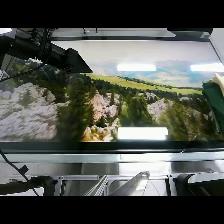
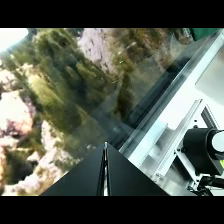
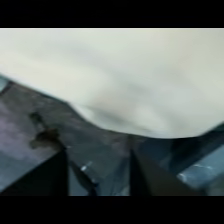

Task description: Fold the shirts.

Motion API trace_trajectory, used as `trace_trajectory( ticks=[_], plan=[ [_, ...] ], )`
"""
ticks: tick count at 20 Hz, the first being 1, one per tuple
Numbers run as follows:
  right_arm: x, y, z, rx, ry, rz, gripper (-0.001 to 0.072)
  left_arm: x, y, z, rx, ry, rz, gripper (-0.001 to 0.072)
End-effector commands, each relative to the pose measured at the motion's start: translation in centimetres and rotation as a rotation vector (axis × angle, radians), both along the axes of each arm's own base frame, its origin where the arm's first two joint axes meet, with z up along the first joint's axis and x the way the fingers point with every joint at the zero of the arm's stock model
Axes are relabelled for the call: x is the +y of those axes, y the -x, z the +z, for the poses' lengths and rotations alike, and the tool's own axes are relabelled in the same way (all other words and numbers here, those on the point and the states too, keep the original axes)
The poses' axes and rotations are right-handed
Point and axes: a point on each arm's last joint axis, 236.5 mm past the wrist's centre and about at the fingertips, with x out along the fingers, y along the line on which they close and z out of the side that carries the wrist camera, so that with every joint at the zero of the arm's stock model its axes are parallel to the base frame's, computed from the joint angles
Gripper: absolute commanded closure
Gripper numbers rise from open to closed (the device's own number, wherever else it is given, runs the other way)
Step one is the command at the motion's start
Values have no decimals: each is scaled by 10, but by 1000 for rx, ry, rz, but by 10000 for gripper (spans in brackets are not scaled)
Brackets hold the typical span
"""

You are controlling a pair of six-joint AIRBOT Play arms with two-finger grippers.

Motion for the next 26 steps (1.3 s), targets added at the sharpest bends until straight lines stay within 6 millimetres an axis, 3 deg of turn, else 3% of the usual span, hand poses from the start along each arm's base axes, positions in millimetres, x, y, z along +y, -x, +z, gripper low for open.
trace_trajectory(
  ticks=[1,3,5,6,8,10,13,16,18,19,22,26],
  plan=[
    [46,-73,73,-388,-99,101,684,0,1,12,-30,13,16,707],
    [71,-93,106,-507,-47,196,696,6,2,31,-68,29,53,707],
    [102,-95,121,-508,16,314,696,11,11,43,-93,32,66,707],
    [129,-92,127,-504,12,401,696,16,18,43,-90,27,75,707],
    [182,-91,140,-533,11,489,696,20,40,30,-46,20,80,706],
    [240,-82,147,-589,28,551,697,25,69,5,21,9,91,706],
    [328,-37,127,-674,49,624,696,34,110,-39,85,6,143,706],
    [411,57,57,-643,-33,774,696,41,152,-80,137,-4,168,705],
    [428,84,31,-674,-30,775,696,45,167,-97,153,-6,186,688],
    [430,88,30,-696,-23,766,696,46,169,-100,146,-3,197,688],
    [439,91,50,-785,-36,761,696,48,179,-101,115,6,209,688],
    [443,96,57,-807,-53,763,696,49,186,-98,84,14,214,688]
  ],
)
